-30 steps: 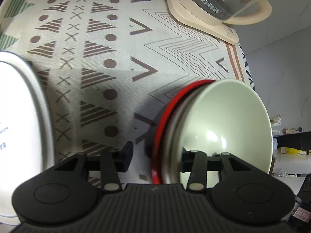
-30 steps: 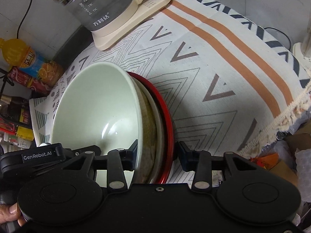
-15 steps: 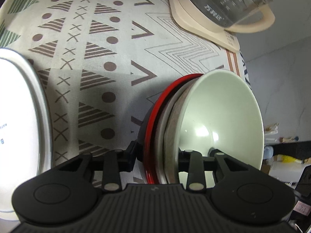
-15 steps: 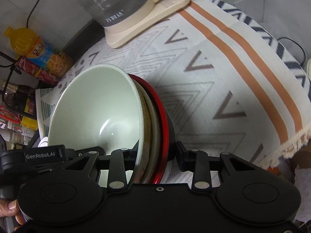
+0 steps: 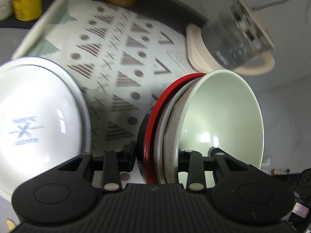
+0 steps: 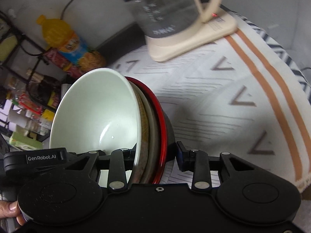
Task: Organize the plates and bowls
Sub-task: 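Lift the bowl stack with both tools and carry it over the plate stack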
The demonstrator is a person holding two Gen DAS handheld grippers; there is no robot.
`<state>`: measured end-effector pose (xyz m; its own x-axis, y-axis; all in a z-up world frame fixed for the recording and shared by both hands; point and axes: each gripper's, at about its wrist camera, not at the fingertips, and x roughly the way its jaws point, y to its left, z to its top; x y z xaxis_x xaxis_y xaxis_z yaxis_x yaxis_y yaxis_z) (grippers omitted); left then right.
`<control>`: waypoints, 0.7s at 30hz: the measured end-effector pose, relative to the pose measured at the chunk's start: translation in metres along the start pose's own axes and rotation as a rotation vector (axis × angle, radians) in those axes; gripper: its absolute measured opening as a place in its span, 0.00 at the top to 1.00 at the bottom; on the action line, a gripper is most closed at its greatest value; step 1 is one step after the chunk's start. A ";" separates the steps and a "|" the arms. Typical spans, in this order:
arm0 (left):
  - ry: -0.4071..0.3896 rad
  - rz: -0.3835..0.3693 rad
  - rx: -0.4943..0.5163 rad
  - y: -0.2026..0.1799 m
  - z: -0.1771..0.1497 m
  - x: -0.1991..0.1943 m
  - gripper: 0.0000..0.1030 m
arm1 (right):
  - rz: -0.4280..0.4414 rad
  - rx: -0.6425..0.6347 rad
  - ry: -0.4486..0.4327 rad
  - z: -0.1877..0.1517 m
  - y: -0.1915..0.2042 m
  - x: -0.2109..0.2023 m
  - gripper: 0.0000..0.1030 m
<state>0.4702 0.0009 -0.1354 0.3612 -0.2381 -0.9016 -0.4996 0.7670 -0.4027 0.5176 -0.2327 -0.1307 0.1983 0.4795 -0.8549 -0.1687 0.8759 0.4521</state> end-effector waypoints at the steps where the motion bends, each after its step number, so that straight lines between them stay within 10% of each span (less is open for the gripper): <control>1: -0.011 0.002 -0.010 0.004 0.002 -0.006 0.67 | 0.011 -0.012 0.000 0.002 0.006 0.001 0.67; 21: -0.130 0.044 -0.183 0.102 0.019 -0.076 0.67 | 0.114 -0.201 0.062 0.003 0.119 0.036 0.67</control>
<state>0.4069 0.1088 -0.1055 0.4281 -0.1186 -0.8959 -0.6478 0.6510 -0.3958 0.5079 -0.1112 -0.1070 0.1087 0.5652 -0.8178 -0.3763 0.7848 0.4924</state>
